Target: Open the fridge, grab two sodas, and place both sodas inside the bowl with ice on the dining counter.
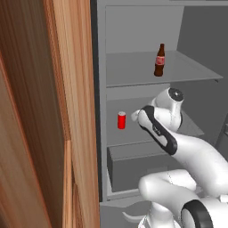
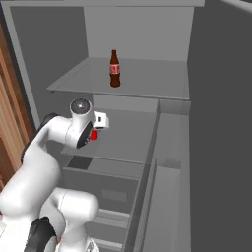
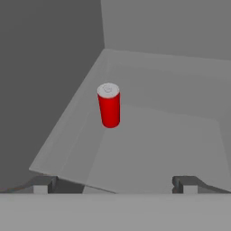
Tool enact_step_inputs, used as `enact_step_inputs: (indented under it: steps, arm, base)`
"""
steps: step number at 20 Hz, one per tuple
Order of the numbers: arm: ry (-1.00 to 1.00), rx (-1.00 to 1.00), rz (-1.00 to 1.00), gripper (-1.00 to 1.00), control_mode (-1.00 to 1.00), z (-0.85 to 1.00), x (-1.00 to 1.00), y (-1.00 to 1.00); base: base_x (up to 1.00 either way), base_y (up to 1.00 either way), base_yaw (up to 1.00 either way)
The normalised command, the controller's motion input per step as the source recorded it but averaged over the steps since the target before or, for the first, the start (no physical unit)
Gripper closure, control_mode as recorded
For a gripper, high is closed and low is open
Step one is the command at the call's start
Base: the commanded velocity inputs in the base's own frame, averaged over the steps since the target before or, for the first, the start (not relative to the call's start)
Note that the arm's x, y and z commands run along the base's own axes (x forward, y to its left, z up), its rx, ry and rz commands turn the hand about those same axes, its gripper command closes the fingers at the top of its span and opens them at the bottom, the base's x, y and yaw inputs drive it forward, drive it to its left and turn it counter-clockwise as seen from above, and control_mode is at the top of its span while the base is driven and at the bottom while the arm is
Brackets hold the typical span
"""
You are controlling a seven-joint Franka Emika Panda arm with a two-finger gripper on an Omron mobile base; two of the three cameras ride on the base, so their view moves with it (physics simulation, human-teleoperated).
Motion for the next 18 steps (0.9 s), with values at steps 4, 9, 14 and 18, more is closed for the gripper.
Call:
enact_step_inputs:
  steps: [4, 9, 14, 18]
  arm:
    - [0.02, 0.0, 0.0, -1.0, -1.0, 0.0, 0.5, 0.21]
    - [0.02, 0.0, 0.0, -1.0, -1.0, 0.0, 0.45, 0.26]
    - [0.0, 0.0, 0.0, -1.0, -1.0, 0.0, 0.35, 0.13]
    - [0.0, 0.0, 0.0, -1.0, -1.0, 0.0, 0.3, 0.03]
  base:
    - [0.0, 0.0, 0.0]
    - [0.0, 0.0, 0.0]
    - [0.0, 0.0, 0.0]
    - [0.0, 0.0, 0.0]
